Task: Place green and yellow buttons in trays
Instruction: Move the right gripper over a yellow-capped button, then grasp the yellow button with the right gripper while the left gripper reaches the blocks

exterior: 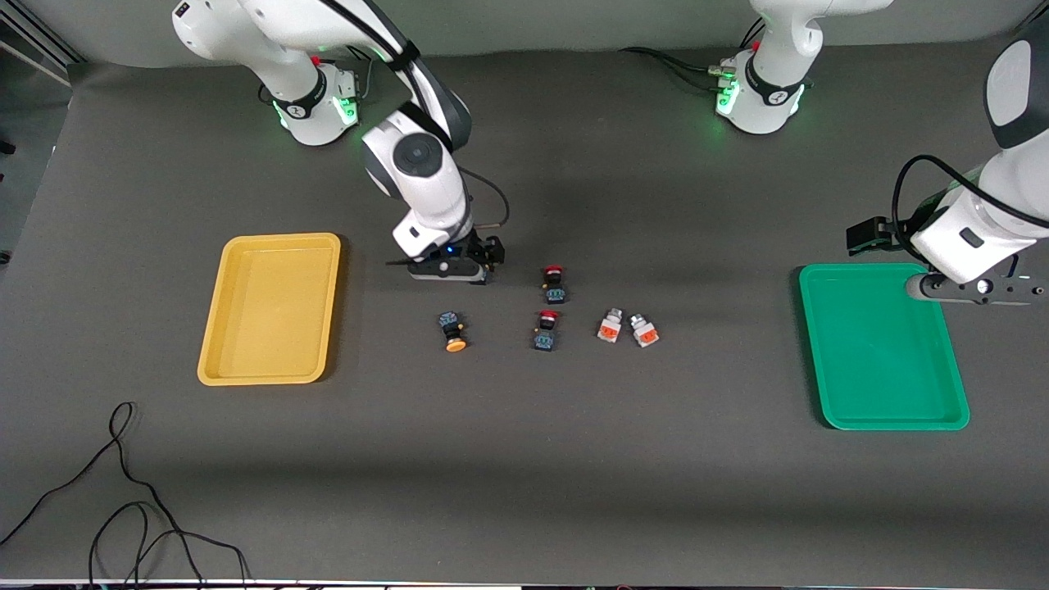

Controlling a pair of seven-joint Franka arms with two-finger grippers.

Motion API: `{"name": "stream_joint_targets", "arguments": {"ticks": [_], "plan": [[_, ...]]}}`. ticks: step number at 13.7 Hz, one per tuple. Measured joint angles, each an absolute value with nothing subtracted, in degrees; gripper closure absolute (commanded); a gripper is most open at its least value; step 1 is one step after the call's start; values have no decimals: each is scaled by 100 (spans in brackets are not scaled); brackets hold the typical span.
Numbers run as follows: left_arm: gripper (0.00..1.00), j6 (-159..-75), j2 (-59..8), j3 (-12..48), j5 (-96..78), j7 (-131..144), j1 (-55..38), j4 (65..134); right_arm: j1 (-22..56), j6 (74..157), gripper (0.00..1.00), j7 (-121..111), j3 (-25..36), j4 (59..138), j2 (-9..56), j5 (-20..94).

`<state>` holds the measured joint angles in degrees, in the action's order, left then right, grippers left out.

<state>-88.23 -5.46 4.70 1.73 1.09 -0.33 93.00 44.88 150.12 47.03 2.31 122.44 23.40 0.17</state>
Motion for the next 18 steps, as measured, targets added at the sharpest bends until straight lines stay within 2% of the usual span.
{"name": "stream_joint_targets", "arguments": {"ticks": [2, 3, 7, 8, 10, 16, 18], "plan": [[2, -8833, -553, 483, 165, 107, -37, 9295, 4617, 15324, 0, 4704, 236, 12220, 2722, 17], [2, -8839, -557, 493, 155, 107, -43, 9282, 4641, 15383, 4, 4704, 238, 12210, 2832, 17], [3, -8844, -640, 559, 111, 302, -269, 9231, 4641, 15400, 60, 4703, 336, 12167, 2884, 16], [3, -8863, -680, 574, 32, 544, -382, 9230, 4640, 15397, 69, 4702, 372, 12151, 2883, 14], [3, -9067, -824, 595, -368, 1049, -597, 9231, 4634, 15395, 76, 4700, 409, 12142, 2882, 10], [2, -9654, -1484, 617, -572, 2158, -1243, 9237, 4634, 15334, 76, 4700, 428, 12109, 2842, 6], [2, -9886, -1752, 616, -574, 2401, -1352, 9245, 4632, 14827, 76, 4674, 500, 11934, 2669, -3]]}}
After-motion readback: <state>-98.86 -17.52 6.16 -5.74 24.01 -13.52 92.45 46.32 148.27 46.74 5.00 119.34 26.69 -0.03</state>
